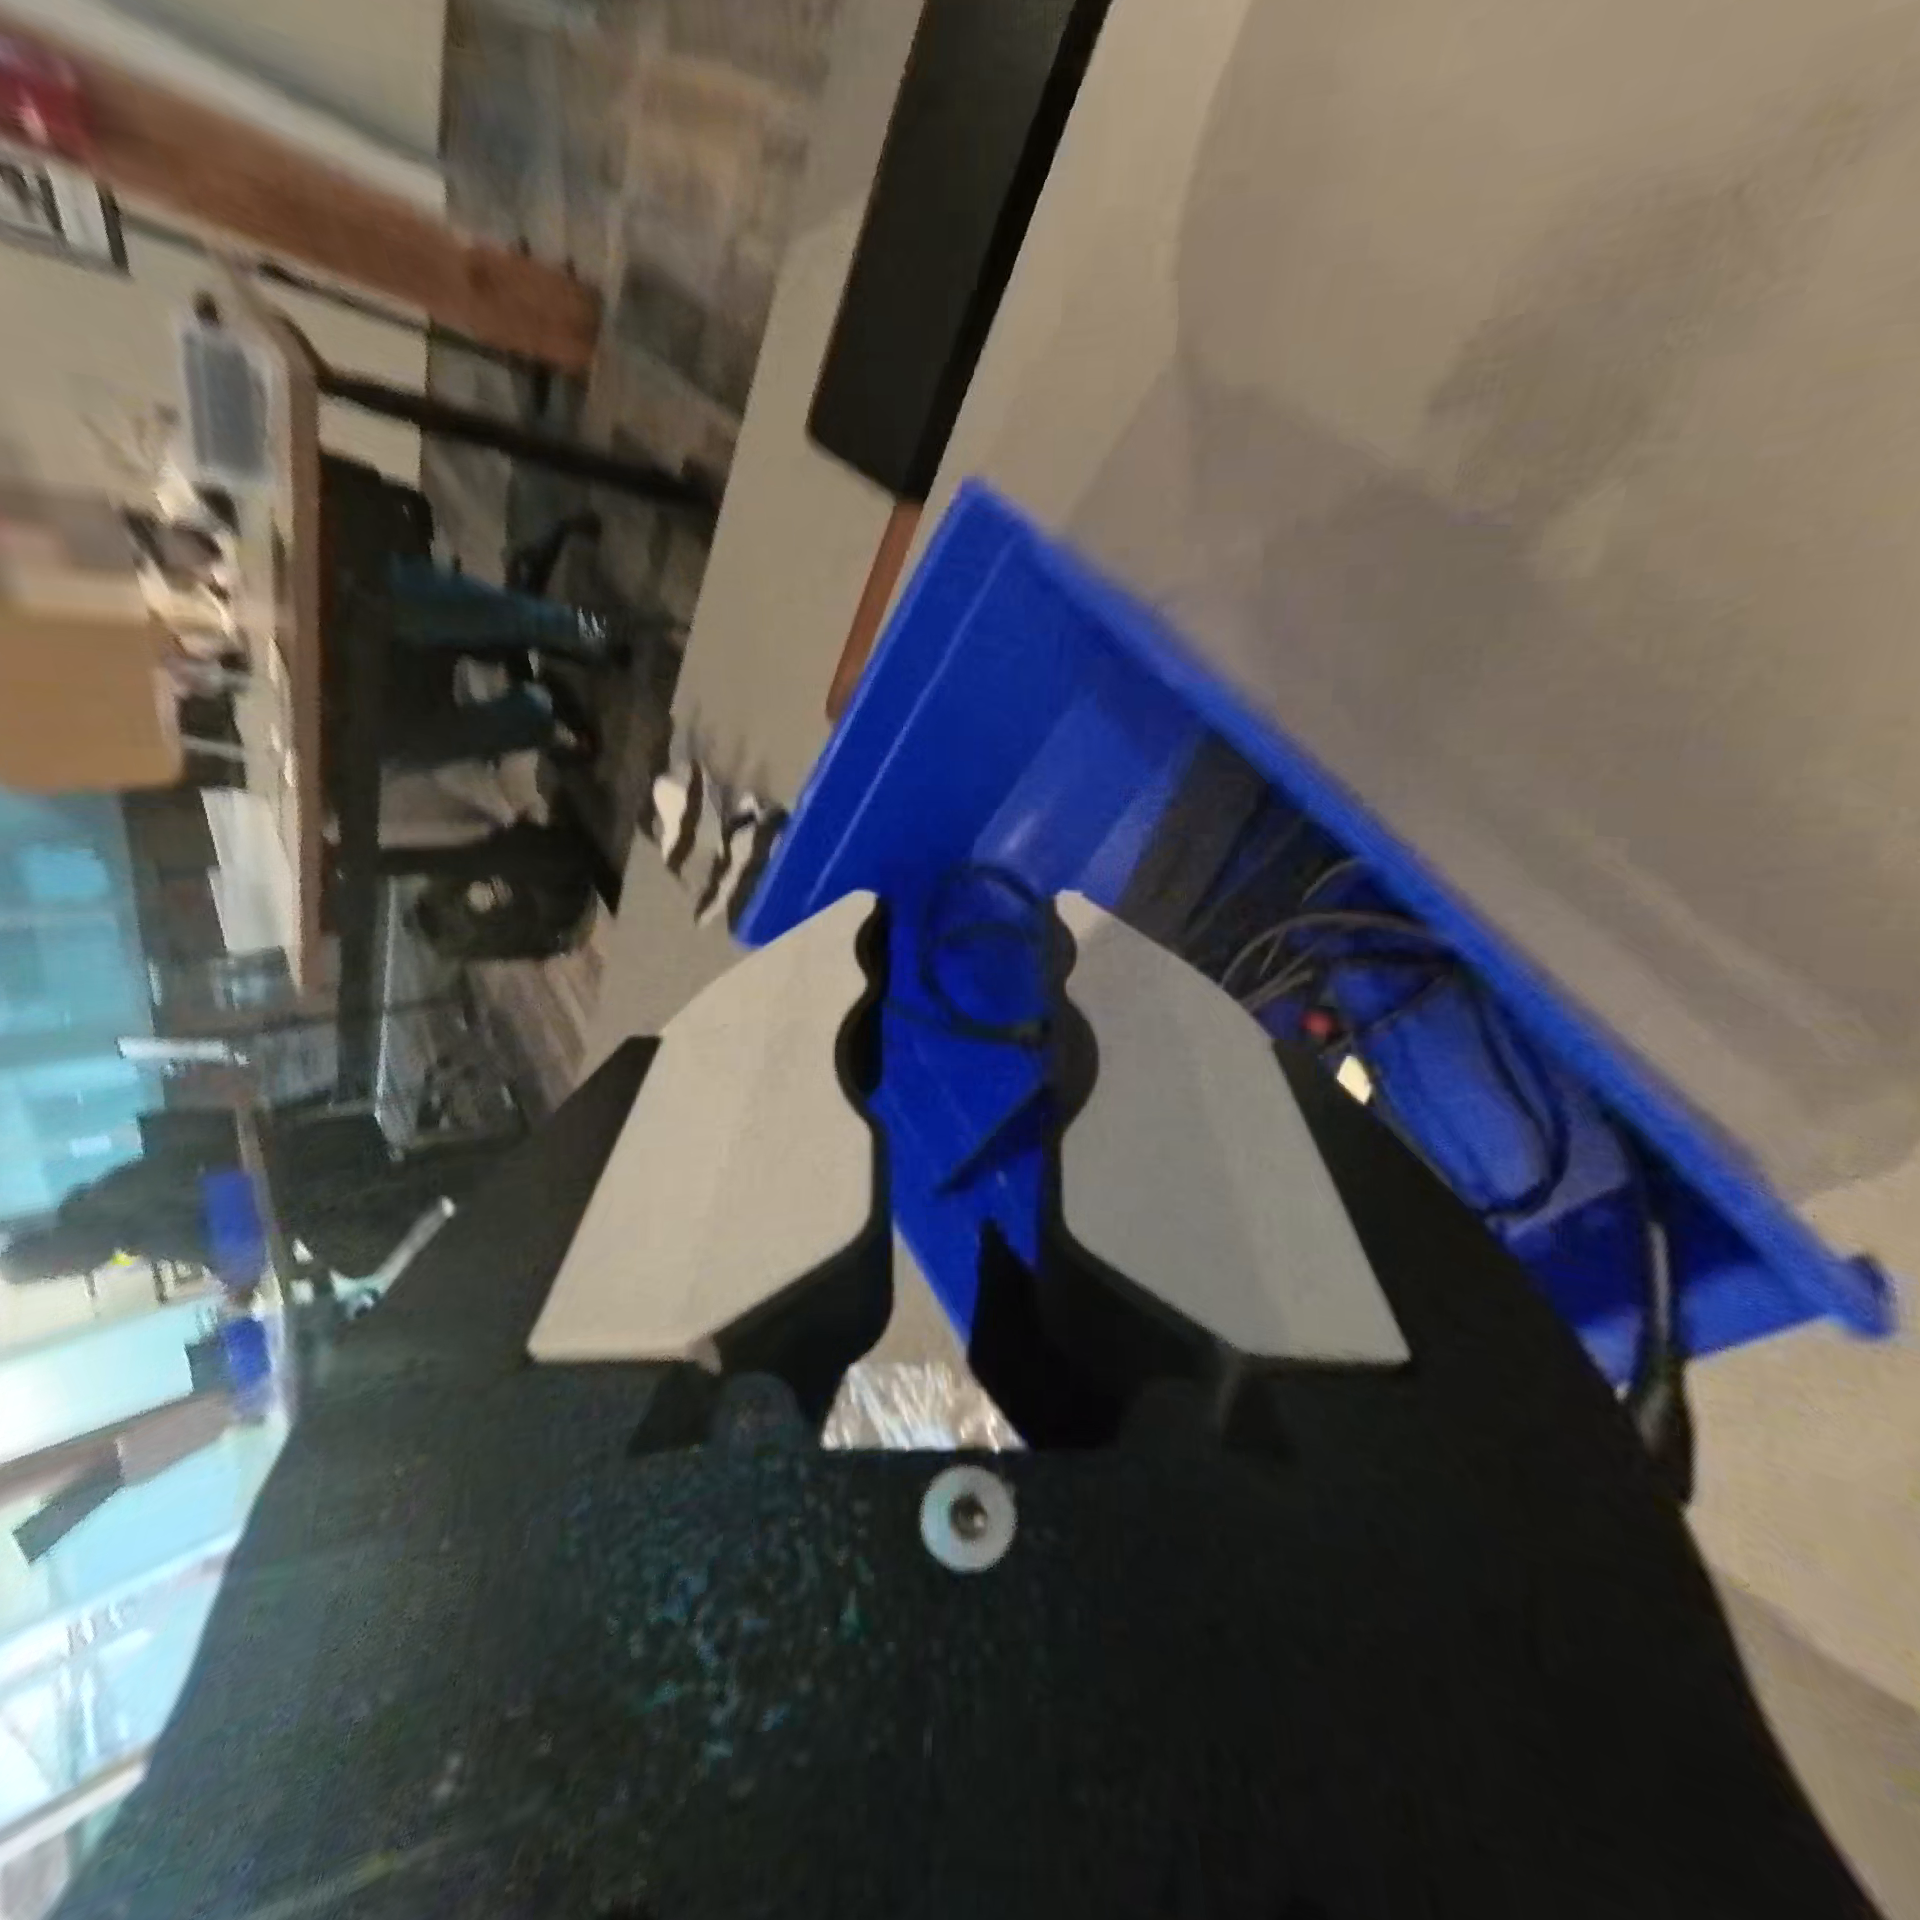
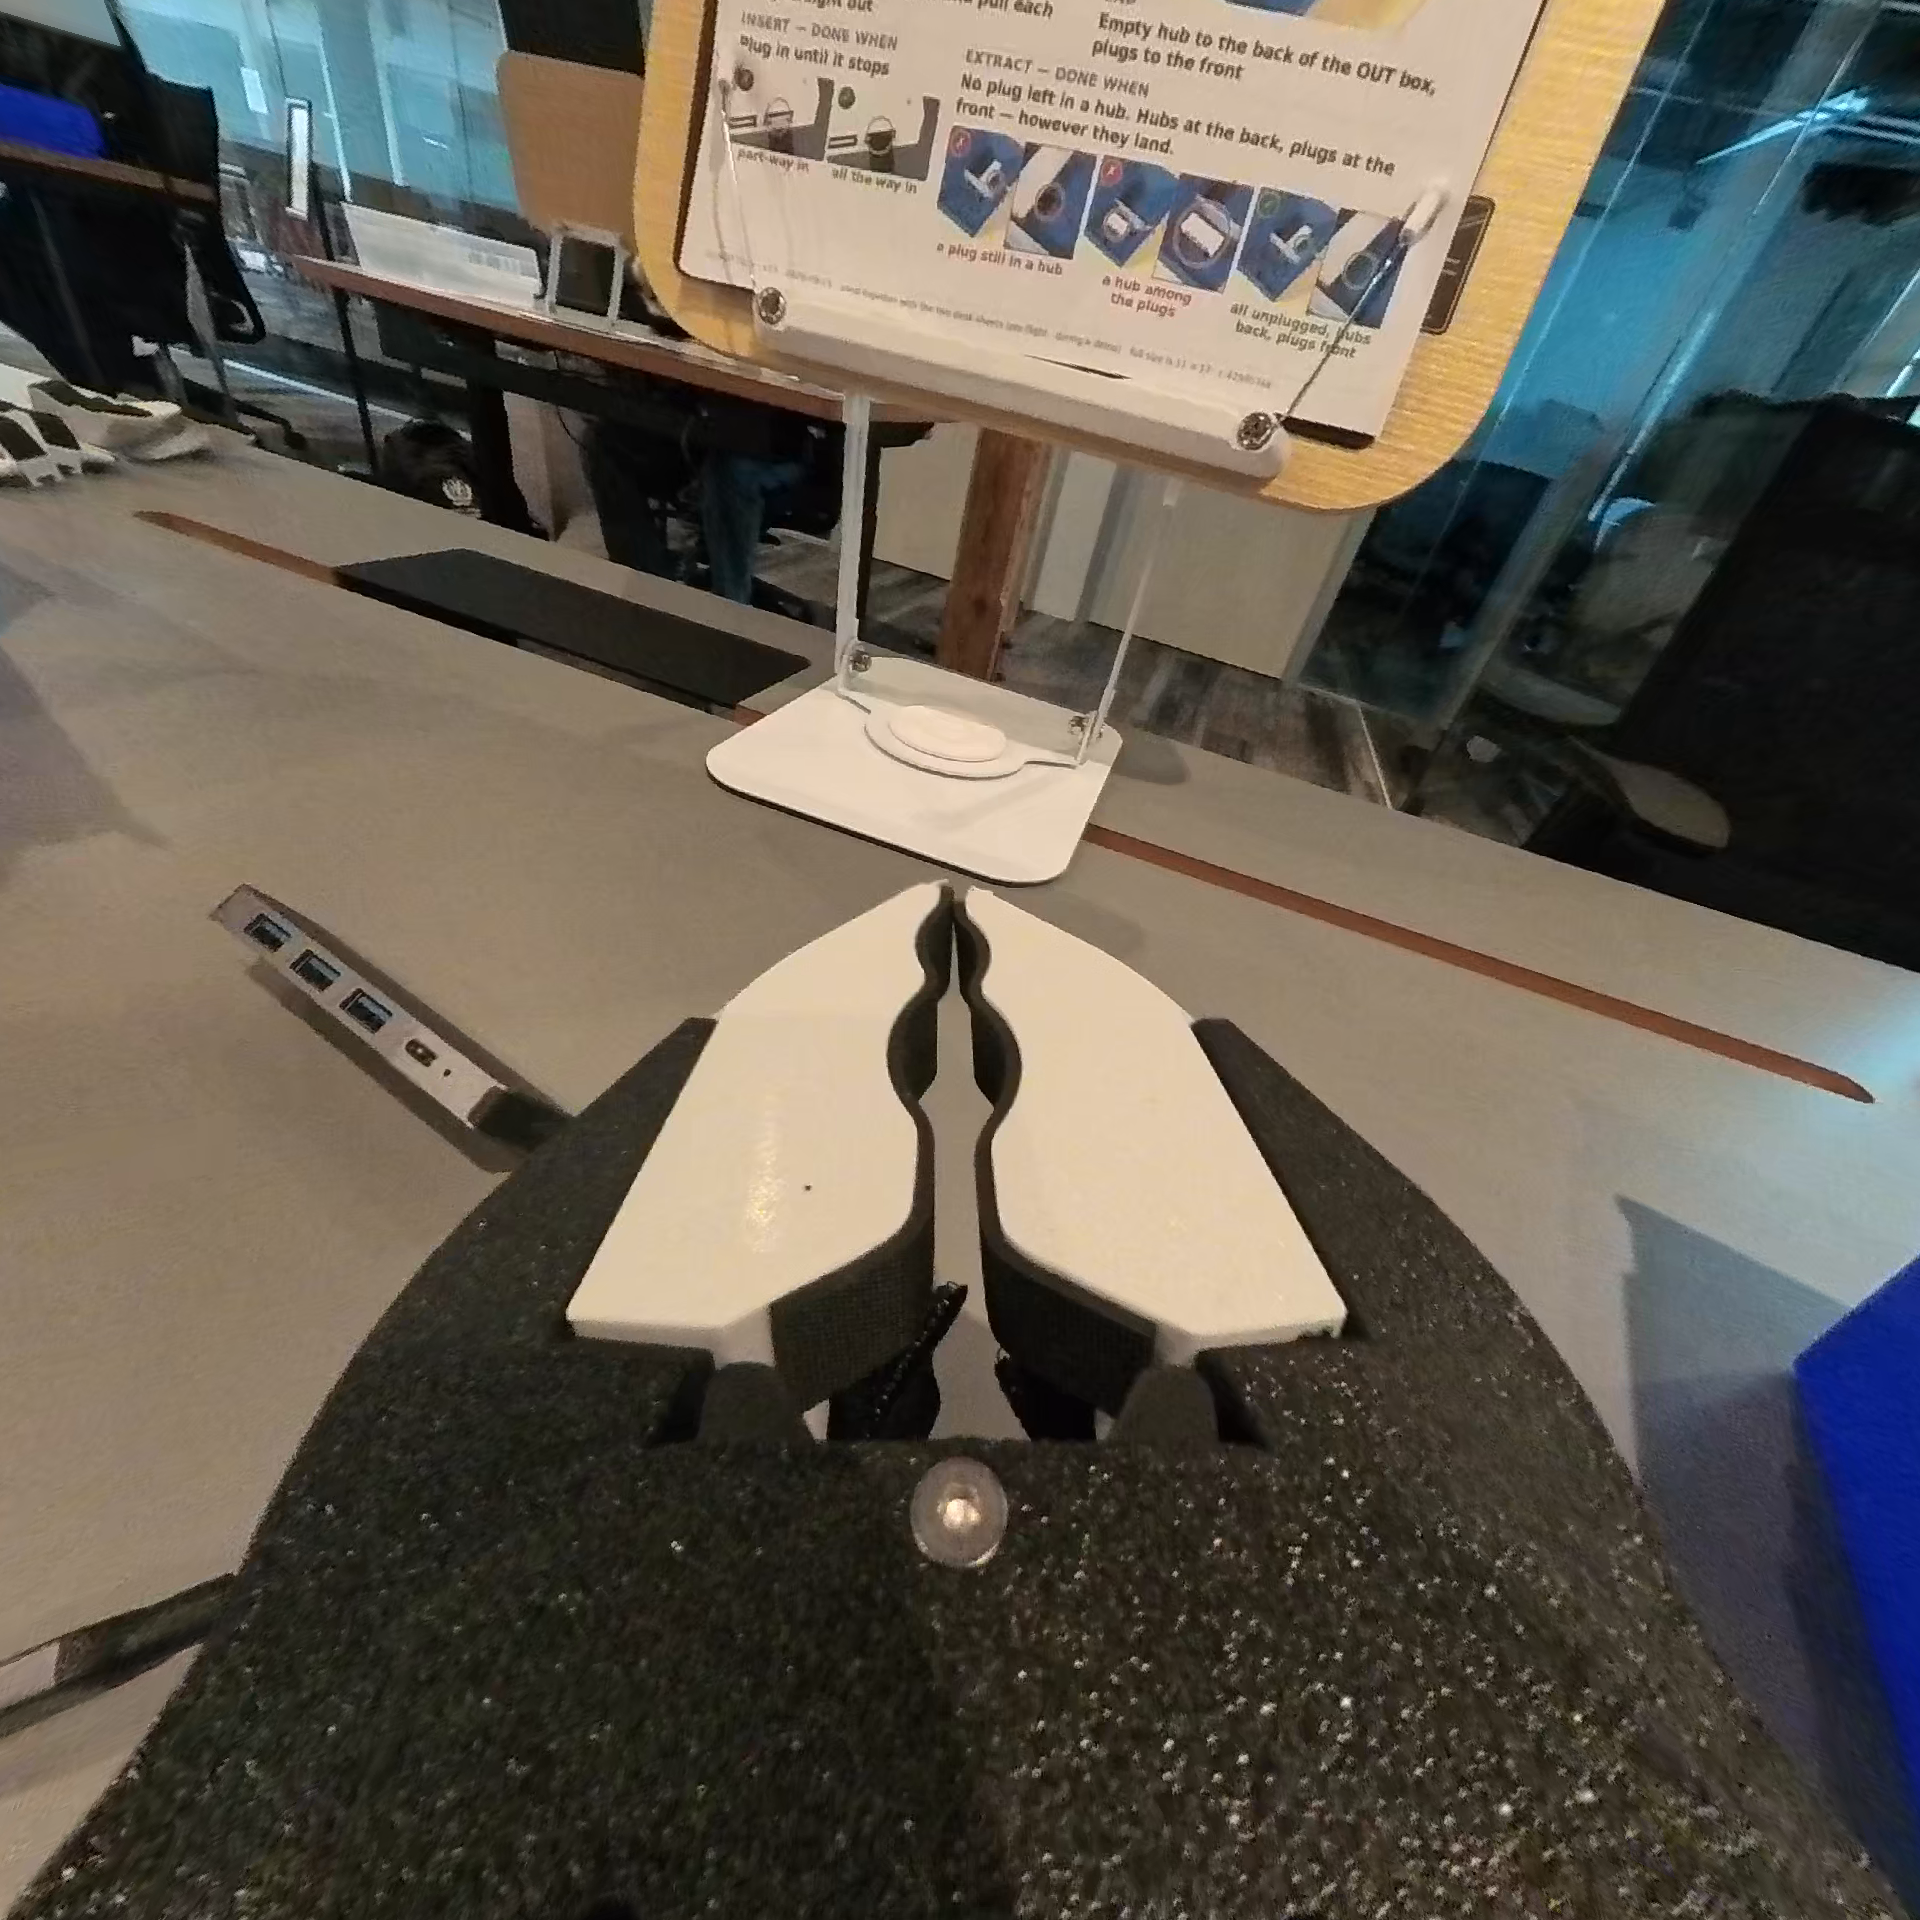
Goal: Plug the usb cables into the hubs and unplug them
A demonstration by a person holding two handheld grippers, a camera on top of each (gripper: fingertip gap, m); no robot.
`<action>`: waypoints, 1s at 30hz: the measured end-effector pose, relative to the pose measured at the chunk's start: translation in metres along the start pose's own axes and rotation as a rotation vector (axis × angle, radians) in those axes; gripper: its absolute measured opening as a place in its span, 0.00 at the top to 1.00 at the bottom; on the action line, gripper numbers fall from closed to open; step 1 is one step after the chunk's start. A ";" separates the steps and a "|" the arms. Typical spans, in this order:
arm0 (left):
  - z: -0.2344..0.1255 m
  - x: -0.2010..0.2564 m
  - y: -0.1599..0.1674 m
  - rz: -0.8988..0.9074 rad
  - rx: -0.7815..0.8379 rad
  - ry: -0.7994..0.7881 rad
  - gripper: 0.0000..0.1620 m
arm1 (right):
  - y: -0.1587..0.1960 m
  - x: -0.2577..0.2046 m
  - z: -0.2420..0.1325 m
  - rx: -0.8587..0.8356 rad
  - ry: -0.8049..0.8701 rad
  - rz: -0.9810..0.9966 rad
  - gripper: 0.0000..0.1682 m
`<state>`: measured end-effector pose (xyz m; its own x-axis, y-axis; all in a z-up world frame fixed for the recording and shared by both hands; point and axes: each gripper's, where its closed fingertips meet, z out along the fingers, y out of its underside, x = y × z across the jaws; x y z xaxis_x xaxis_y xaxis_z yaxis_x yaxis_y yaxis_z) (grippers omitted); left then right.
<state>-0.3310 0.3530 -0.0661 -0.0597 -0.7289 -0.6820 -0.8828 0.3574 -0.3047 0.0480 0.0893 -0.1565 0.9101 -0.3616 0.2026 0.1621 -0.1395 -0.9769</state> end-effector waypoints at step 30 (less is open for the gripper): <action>0.039 0.035 0.088 -0.074 -0.148 0.325 0.88 | 0.006 0.002 0.001 -0.026 0.019 -0.038 1.00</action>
<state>-0.3923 0.3820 -0.1429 -0.1173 -0.9057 -0.4074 -0.9466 0.2260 -0.2299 0.0514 0.0891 -0.1625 0.8961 -0.3729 0.2408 0.1858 -0.1774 -0.9664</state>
